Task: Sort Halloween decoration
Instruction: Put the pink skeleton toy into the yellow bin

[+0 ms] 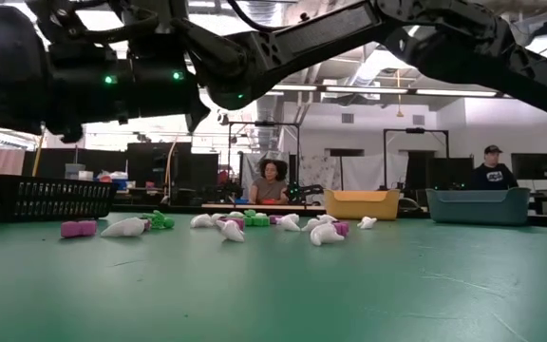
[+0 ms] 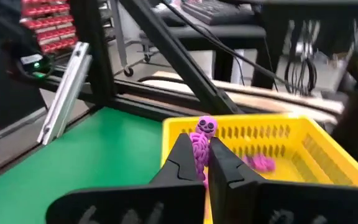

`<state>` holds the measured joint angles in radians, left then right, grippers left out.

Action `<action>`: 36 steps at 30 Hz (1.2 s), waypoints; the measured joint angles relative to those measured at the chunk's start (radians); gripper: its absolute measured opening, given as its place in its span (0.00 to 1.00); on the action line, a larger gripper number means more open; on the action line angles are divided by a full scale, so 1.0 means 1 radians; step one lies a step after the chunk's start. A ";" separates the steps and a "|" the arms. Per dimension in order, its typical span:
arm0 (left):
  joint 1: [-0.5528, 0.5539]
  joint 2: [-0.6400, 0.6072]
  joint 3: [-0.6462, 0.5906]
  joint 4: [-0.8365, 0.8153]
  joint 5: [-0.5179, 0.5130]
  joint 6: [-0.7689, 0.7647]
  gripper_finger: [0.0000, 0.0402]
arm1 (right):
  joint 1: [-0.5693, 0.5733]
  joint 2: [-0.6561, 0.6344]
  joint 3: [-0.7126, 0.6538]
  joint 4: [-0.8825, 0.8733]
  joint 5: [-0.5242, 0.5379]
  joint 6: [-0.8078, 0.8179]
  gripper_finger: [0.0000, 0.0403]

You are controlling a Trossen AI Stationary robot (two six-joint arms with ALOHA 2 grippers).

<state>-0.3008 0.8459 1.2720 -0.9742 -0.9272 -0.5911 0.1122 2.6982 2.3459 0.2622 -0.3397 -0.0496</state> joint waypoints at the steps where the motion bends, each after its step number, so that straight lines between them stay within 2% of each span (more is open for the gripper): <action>1: 0.000 0.000 0.000 0.000 0.000 0.000 0.50 | 0.004 0.002 0.000 0.018 0.000 -0.009 0.02; 6: 0.000 0.000 0.000 0.000 -0.001 0.000 0.50 | 0.019 0.001 0.001 0.041 0.009 -0.060 0.04; 17: 0.000 0.000 0.000 0.000 -0.002 0.003 0.50 | 0.008 0.001 0.000 -0.003 0.052 -0.064 0.26; 25: 0.000 0.000 0.000 0.000 -0.002 0.003 0.50 | -0.006 -0.012 0.000 -0.042 0.054 -0.042 0.34; 29: 0.000 -0.002 0.000 0.000 0.002 0.003 0.50 | -0.038 -0.096 0.000 -0.301 0.062 -0.083 0.33; 36: 0.000 -0.003 0.000 0.000 0.004 0.015 0.50 | -0.166 -0.383 0.004 -0.988 0.191 -0.288 0.29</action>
<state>-0.3005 0.8433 1.2720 -0.9745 -0.9237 -0.5760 -0.0538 2.3150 2.3497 -0.7262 -0.1487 -0.3374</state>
